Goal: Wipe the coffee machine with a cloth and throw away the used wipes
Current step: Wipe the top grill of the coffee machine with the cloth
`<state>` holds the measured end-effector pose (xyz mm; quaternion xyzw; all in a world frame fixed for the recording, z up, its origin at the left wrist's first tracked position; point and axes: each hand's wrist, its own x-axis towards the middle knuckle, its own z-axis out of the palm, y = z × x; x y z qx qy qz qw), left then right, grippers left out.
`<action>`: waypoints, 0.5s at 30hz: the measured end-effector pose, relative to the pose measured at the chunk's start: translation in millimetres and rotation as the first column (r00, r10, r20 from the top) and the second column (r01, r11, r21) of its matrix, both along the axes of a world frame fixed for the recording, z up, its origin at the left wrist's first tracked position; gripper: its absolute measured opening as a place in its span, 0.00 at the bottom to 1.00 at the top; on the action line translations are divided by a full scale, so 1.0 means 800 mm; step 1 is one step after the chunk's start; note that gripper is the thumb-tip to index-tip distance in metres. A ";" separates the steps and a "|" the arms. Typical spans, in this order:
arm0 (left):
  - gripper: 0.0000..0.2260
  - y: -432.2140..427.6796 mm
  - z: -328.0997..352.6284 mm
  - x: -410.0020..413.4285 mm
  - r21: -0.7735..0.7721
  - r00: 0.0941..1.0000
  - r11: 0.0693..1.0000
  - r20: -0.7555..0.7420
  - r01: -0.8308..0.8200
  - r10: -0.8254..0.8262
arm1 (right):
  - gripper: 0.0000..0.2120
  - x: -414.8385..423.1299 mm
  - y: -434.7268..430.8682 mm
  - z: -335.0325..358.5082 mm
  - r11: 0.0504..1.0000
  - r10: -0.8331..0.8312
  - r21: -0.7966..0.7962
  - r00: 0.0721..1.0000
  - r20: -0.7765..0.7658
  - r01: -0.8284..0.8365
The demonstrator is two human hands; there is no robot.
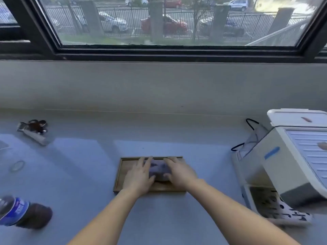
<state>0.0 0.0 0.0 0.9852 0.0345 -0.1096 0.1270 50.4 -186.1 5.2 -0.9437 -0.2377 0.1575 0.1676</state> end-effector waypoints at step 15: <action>0.21 0.004 -0.022 0.000 -0.099 0.995 0.995 0.098 0.014 -0.004 | 0.19 0.001 0.031 -0.020 0.996 0.033 -0.084 0.993 0.110 -0.024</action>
